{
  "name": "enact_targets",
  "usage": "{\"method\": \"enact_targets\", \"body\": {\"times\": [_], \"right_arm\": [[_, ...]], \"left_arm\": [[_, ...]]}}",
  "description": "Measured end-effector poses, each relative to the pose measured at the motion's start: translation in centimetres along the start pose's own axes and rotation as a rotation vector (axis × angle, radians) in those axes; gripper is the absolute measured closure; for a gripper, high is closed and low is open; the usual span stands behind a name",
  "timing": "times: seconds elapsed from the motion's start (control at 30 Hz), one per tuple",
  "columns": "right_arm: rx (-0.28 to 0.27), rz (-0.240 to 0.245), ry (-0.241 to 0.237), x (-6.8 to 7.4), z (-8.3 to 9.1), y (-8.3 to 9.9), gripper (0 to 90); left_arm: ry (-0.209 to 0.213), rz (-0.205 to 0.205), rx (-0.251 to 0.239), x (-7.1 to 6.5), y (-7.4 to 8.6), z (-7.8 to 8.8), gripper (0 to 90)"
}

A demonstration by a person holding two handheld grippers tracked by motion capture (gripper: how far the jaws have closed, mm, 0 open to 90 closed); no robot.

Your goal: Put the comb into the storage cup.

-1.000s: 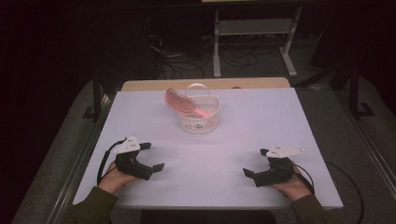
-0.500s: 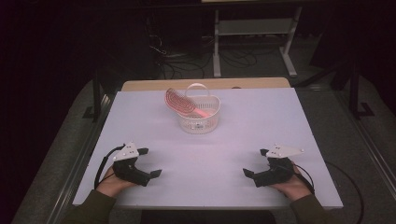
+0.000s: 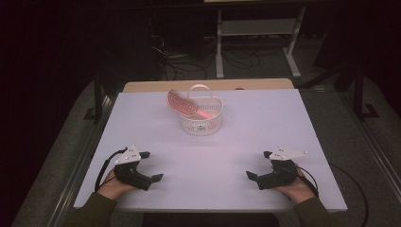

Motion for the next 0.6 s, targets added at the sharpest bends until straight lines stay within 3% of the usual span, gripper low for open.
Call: {"method": "enact_targets", "body": {"times": [0.6], "right_arm": [[0.009,0.002,0.001,-0.02,-0.13,0.03,0.0]], "left_arm": [[0.011,-0.003,0.021,-0.03,0.04,-0.24,0.0]]}}
Point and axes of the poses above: each handheld gripper's, and its own axes: z roughly backward along the jaws, y roughly out of its underside, x roughly to its left, the point moved 2 cm from there along -z, roughly forward along the jaws, and after that the axes turned 9 degrees about x, right-handed, at the moved point
